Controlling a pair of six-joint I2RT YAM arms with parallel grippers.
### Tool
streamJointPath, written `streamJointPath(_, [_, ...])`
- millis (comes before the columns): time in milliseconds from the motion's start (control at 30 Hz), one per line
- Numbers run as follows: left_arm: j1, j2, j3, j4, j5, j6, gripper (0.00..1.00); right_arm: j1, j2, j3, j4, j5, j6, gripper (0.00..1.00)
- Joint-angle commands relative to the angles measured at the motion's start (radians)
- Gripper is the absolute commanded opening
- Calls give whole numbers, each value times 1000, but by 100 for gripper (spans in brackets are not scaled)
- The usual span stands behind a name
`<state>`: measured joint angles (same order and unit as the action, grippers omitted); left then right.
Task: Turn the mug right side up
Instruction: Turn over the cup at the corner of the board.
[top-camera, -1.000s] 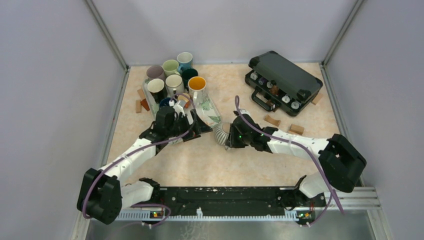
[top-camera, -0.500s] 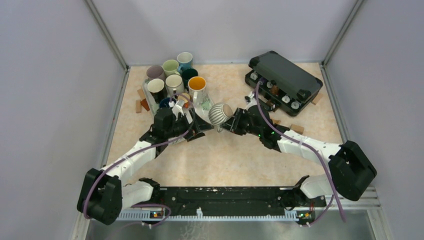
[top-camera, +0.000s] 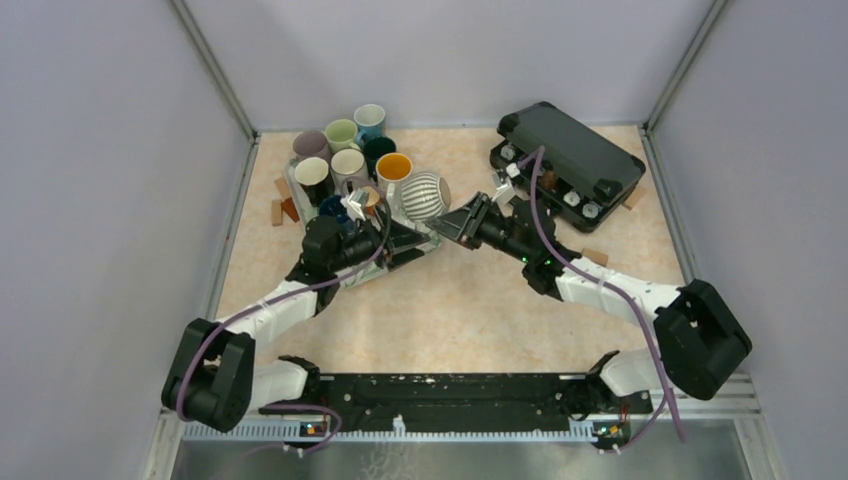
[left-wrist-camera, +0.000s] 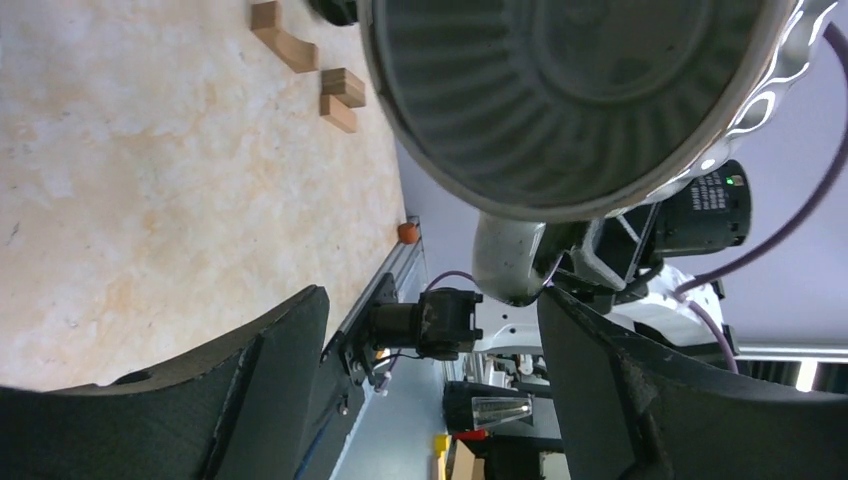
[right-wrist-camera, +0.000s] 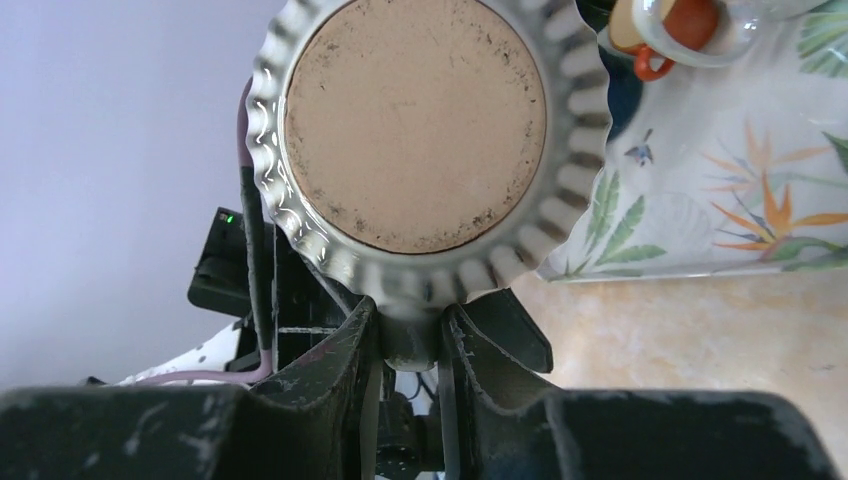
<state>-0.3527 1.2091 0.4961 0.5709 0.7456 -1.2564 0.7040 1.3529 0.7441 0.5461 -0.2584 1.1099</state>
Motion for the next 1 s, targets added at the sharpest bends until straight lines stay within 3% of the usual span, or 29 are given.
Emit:
streamJointPath(0, [7,24,7,238,34,-109,80,-6,5,13,232,-56,49,0])
streamJointPath(367, [7,77,15,365,52,-186,55,-6,39,3,308,-83,93,0])
streamJointPath(967, [6,124,13,494,46,-251,35,-6,66,-17,364,-107,139,0])
